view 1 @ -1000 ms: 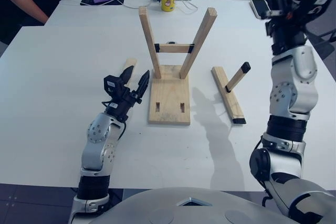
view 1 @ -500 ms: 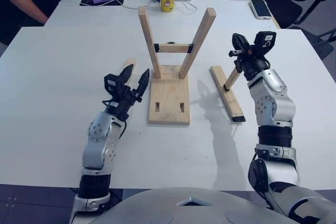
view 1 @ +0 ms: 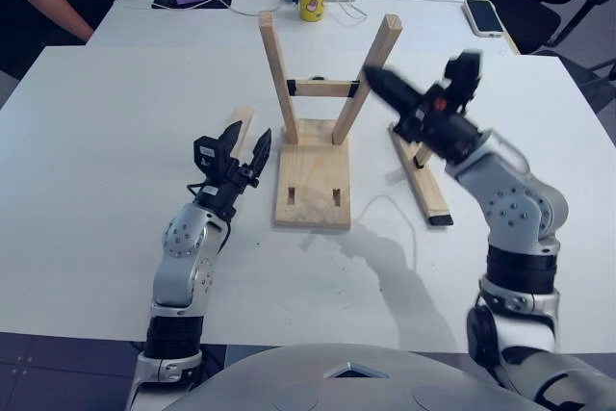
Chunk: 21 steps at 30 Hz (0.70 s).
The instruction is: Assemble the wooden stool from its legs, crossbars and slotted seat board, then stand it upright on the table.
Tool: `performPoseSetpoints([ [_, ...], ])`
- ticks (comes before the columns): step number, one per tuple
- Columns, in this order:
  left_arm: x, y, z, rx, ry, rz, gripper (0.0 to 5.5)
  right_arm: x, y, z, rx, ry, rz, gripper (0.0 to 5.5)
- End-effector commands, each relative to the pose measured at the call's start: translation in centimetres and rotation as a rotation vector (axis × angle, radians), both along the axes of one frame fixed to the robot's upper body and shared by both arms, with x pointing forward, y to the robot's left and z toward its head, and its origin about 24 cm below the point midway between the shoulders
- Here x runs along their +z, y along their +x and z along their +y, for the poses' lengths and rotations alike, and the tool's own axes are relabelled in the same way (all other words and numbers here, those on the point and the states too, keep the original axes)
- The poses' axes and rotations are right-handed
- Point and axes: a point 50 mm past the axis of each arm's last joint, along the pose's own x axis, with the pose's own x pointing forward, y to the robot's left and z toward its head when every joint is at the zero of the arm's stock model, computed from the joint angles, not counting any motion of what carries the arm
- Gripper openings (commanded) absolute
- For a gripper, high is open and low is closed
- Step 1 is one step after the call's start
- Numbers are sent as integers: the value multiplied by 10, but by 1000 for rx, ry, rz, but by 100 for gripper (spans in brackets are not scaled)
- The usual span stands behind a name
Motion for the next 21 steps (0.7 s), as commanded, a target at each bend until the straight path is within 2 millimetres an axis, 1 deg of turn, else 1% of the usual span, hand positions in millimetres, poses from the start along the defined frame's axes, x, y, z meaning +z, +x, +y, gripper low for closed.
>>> performPoseSetpoints([
  [1,-1,3,-2,-15,0,-5,292,-41,-25,-4,71,-164,119,3],
  [2,-2,3,-2,-16,0,-3,292,-46,-28,-4,70,-178,132,3],
  [4,-1,5,-3,-20,-1,-6,292,-51,-32,-6,65,-184,141,3],
  [9,-4,2,-4,-26,0,4,292,-47,-34,-13,35,-117,146,3],
  [11,-5,1,-4,-27,1,8,292,-51,-34,-22,-21,-146,170,30],
  [12,-5,1,-4,-27,1,9,292,-54,-32,-29,-75,-172,183,39],
  [14,-5,1,-4,-27,-1,10,292,-56,-30,-44,-173,-231,172,73],
  [15,-5,1,-4,-26,-5,10,312,-56,-26,-53,-253,-259,166,88],
  [16,-5,0,-3,-23,-8,9,320,-53,-23,-60,-323,-238,158,103],
  [18,-5,-1,-2,-7,-16,8,349,-53,-22,-72,-432,-269,150,134],
  [21,-4,-2,0,6,-15,6,388,-56,-23,-75,-498,-340,143,176],
])
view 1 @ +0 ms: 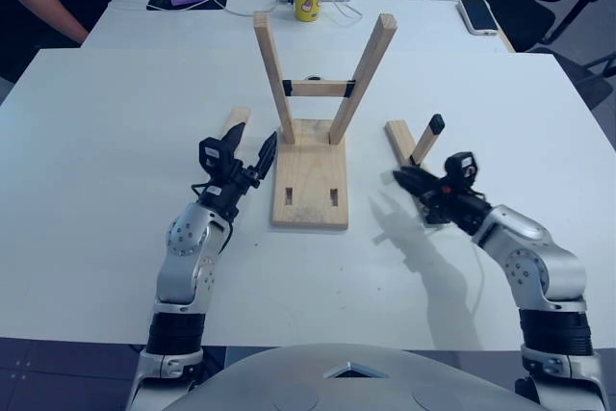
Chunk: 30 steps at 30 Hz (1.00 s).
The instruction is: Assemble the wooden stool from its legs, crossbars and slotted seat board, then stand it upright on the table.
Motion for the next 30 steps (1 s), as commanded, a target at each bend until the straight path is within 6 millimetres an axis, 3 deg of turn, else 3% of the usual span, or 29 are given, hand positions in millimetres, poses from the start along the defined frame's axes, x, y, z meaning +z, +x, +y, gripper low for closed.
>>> performPoseSetpoints([
  [1,2,-2,3,22,-4,-9,401,-3,-1,-3,-74,-100,1,189],
  [9,4,-2,-2,-26,-39,-10,525,-17,-4,-2,-101,-243,98,320],
  [22,1,0,-6,-22,-23,-8,525,-38,16,-10,-184,-308,283,320],
  [30,3,8,-6,-33,-1,-24,529,-46,15,-3,-124,-294,334,207],
])
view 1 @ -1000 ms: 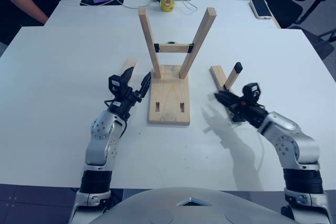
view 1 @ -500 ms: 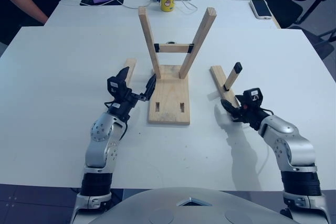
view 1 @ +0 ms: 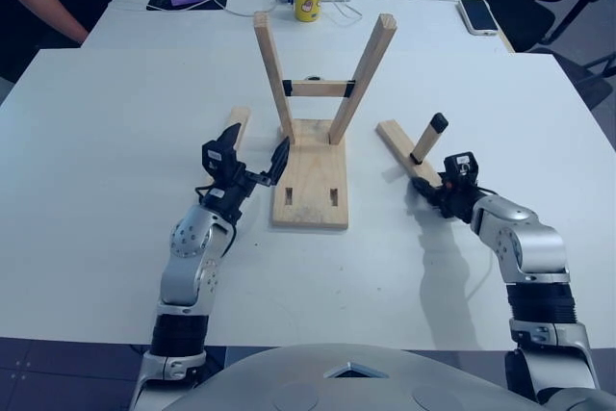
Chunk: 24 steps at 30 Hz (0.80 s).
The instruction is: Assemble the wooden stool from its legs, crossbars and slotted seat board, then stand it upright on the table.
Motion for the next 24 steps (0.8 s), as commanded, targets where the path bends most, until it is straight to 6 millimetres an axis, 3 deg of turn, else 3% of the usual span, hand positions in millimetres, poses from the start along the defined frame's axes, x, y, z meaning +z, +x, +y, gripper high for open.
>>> performPoseSetpoints([
  [1,2,4,-1,-10,25,-11,529,-18,-10,3,18,-1,97,207],
  [6,-2,6,1,-12,75,1,529,-11,-3,-3,6,-21,24,207],
  [10,-2,9,3,-4,89,1,529,20,15,-7,-69,55,-239,207],
  [13,-1,11,4,-10,88,3,529,52,23,3,-93,249,-467,207],
  [16,-1,12,5,-18,79,9,529,79,20,24,17,500,-611,207],
  [19,0,12,6,-40,67,15,529,88,11,37,179,718,-606,207],
  [24,0,12,10,-72,72,33,529,104,3,26,268,981,-626,207],
])
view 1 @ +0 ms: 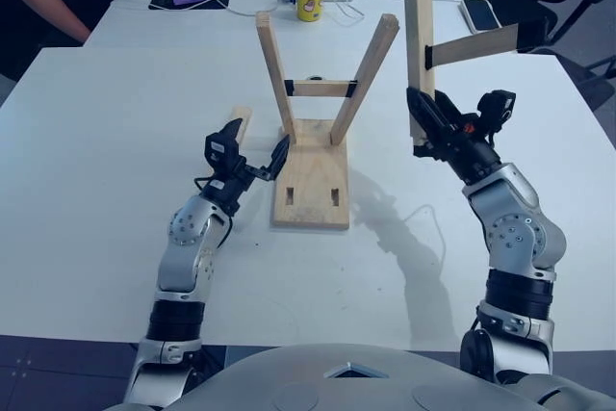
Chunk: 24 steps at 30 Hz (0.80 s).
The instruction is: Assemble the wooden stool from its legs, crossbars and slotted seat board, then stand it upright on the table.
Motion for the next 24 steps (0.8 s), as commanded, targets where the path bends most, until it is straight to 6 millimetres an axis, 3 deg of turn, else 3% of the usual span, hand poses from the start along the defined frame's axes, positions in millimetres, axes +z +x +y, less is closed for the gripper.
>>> performPoseSetpoints([
  [1,3,2,5,-35,20,11,529,17,-8,-8,134,137,-44,207],
  [6,-1,-1,0,-122,-23,69,529,4,-22,15,404,87,59,207],
  [10,0,-6,-3,-253,-104,138,529,-8,-23,24,467,66,109,207],
  [14,2,-9,7,-324,-161,197,529,-16,-26,30,537,58,142,207],
  [24,37,-5,27,-440,-353,192,529,-20,-25,30,606,33,166,207],
])
